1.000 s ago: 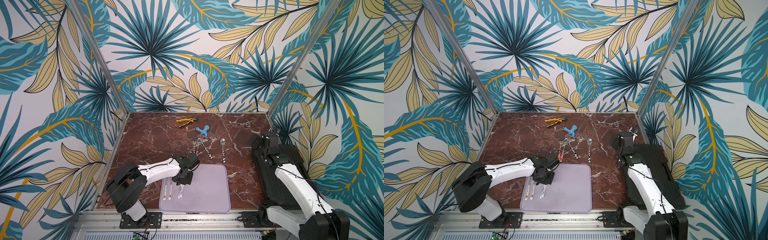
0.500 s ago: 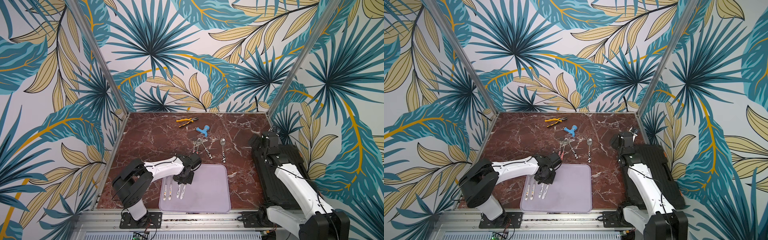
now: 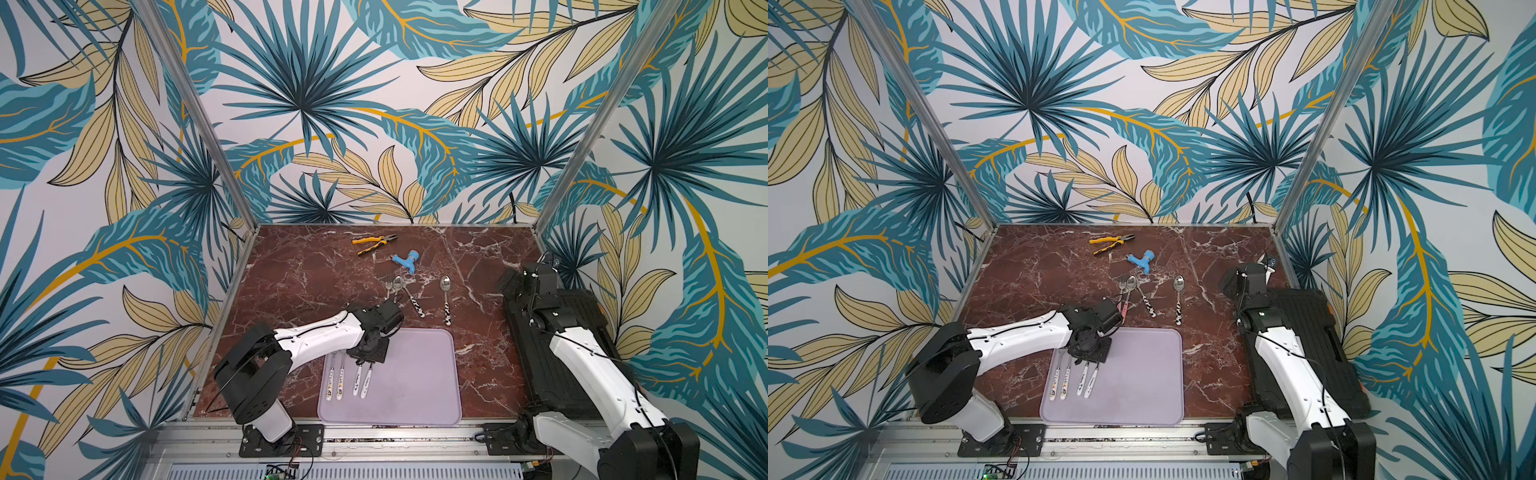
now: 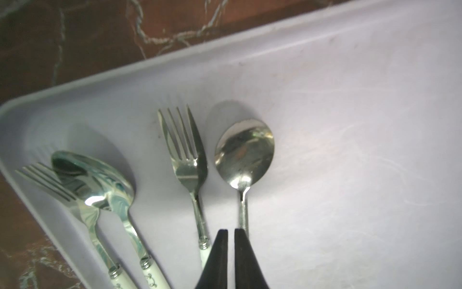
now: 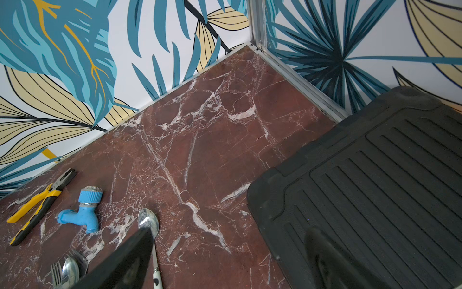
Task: Set the spoon and fork side by side
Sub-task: Adjust the spoon on the tray.
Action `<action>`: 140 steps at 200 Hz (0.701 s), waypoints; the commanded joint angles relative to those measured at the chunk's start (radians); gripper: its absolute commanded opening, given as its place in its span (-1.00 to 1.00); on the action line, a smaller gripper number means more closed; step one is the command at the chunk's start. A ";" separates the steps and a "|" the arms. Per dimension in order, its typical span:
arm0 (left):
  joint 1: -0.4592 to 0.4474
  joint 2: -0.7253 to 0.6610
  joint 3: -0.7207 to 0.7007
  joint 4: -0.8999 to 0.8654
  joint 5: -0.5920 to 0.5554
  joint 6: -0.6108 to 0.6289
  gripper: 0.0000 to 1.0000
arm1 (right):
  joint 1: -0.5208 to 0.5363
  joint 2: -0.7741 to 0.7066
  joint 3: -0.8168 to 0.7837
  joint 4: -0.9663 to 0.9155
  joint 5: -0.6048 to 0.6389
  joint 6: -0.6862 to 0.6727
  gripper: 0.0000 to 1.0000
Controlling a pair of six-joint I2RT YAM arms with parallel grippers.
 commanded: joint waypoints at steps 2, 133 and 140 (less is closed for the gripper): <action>-0.003 0.011 0.074 0.016 0.019 0.016 -0.77 | 0.000 0.001 0.003 -0.010 0.013 0.001 0.99; 0.043 0.190 0.155 0.071 0.048 0.055 -0.78 | -0.001 -0.002 0.005 -0.011 0.018 -0.002 0.99; 0.045 0.188 0.155 0.069 0.047 0.057 -0.78 | -0.001 -0.001 0.005 -0.010 0.019 -0.003 0.99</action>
